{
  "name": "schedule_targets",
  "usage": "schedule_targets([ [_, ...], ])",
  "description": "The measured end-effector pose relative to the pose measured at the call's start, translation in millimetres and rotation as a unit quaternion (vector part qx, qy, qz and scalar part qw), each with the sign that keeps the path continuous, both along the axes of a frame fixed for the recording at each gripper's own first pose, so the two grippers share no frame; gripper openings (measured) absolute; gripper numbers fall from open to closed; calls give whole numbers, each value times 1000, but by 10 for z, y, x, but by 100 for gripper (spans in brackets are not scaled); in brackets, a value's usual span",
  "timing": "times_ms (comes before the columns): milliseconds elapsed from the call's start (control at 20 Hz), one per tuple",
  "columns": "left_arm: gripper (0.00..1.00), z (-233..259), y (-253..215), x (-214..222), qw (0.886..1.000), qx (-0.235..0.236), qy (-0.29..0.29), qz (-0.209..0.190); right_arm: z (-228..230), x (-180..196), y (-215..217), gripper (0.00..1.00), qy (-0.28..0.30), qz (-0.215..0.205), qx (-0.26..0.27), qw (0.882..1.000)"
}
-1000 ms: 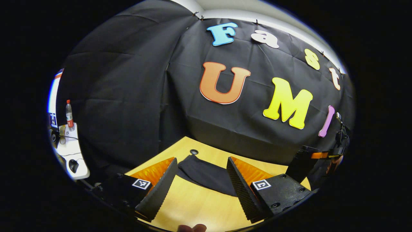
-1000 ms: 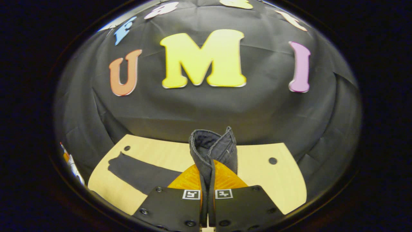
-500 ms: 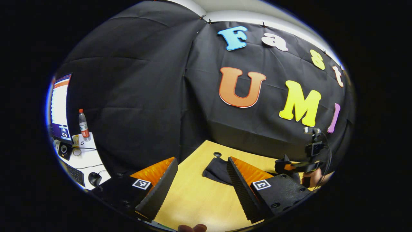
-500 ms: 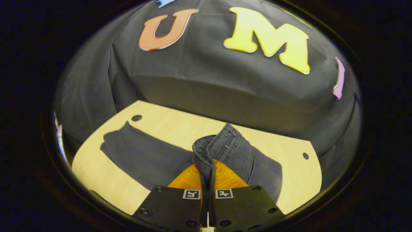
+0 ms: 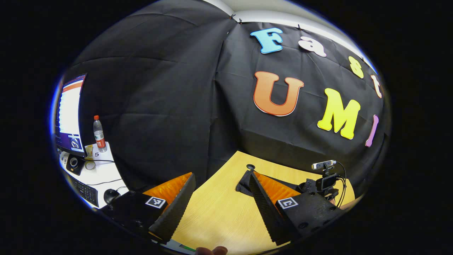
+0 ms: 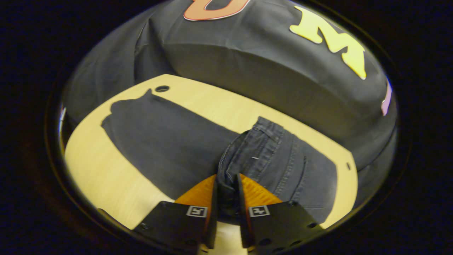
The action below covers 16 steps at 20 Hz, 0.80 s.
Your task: Grasp the waist and the cuffs of the jeans and fold them to make the two legs overlap; first hold the waist and fold one-third of the jeans toward the cuffs, then hold the cuffs and fold the remaining one-third in the same direction to finish folding.
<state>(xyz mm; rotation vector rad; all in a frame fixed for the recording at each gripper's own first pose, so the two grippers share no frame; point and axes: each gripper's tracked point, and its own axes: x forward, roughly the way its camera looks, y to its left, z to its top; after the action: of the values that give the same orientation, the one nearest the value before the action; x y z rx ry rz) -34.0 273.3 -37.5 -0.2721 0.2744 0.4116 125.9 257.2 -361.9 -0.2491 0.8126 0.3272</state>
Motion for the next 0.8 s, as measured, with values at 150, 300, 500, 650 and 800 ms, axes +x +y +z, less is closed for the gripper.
schedule_targets([
  [150,99,-104,-111,132,1000,-18,1,-23,255,-29,221,67,-15,24,81,996],
  [300,99,-200,-209,307,999,-28,-4,-44,690,-94,44,75,-37,8,110,993],
  [500,99,-445,-372,656,993,-80,-13,-82,1292,-320,-342,80,-66,16,123,990],
  [650,99,-774,-527,969,976,-195,-18,-95,1565,-584,-765,88,-58,14,130,990],
  [800,99,-1238,-726,1361,940,-327,-4,-98,1760,-729,-1334,90,-58,-20,130,990],
])
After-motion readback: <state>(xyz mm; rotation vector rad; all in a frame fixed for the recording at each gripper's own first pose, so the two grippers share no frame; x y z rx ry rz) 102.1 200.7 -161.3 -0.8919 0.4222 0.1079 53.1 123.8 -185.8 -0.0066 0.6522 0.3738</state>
